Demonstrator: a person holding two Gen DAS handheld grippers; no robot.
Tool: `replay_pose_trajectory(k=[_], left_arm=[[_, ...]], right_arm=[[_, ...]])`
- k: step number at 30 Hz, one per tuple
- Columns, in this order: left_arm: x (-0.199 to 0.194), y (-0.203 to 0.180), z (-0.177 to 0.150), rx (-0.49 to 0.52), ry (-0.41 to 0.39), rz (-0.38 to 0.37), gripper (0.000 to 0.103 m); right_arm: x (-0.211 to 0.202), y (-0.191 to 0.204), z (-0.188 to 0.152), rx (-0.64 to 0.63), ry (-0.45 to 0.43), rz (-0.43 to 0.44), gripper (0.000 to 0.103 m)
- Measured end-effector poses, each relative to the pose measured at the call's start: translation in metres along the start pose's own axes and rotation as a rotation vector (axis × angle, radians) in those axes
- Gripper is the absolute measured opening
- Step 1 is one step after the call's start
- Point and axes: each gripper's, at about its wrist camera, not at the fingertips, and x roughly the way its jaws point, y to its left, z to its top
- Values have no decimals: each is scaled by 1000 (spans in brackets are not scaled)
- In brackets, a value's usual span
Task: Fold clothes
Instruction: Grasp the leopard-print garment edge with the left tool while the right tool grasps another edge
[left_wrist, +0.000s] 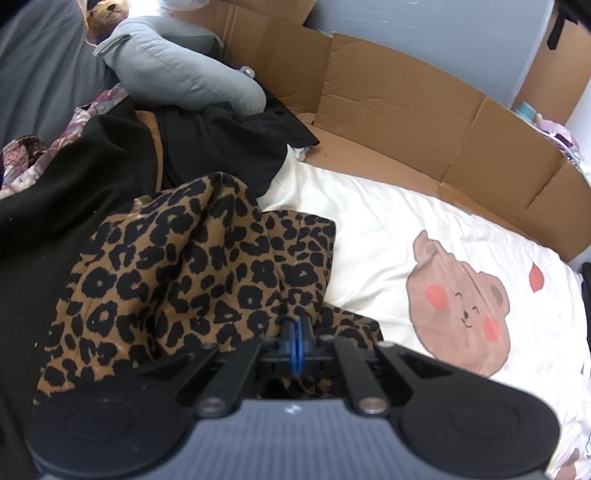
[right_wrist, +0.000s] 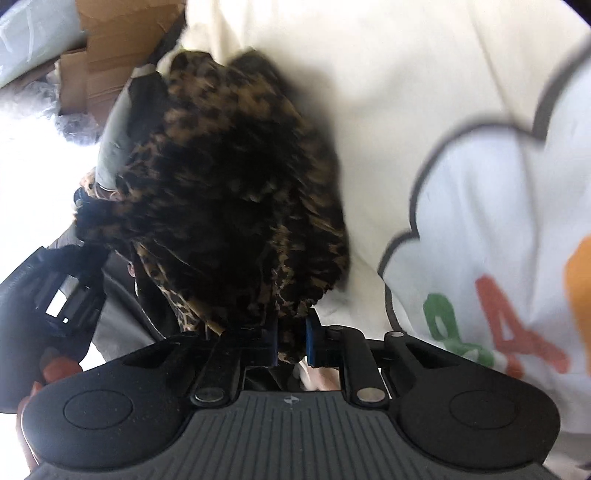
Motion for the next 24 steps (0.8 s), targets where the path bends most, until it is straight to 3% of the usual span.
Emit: replay_pose_trajectory(k=[10,15,18,24], left_arm=[[-18,-5,-3,-25,-26,-24,1],[-36,-14,-4,-30,-55,-75,1],[-43,-23,-7,-33,-60,-116,1],[-50,-45,-27,-59,-43,-194,1]], right_arm=[[-58,27,18,-216,-22,-78,8],[-117,30,27,-321,-44,-114,8],[-154,38,29,-488,-68,-176,8],[-219,43,46,-577,-128,-263,8]])
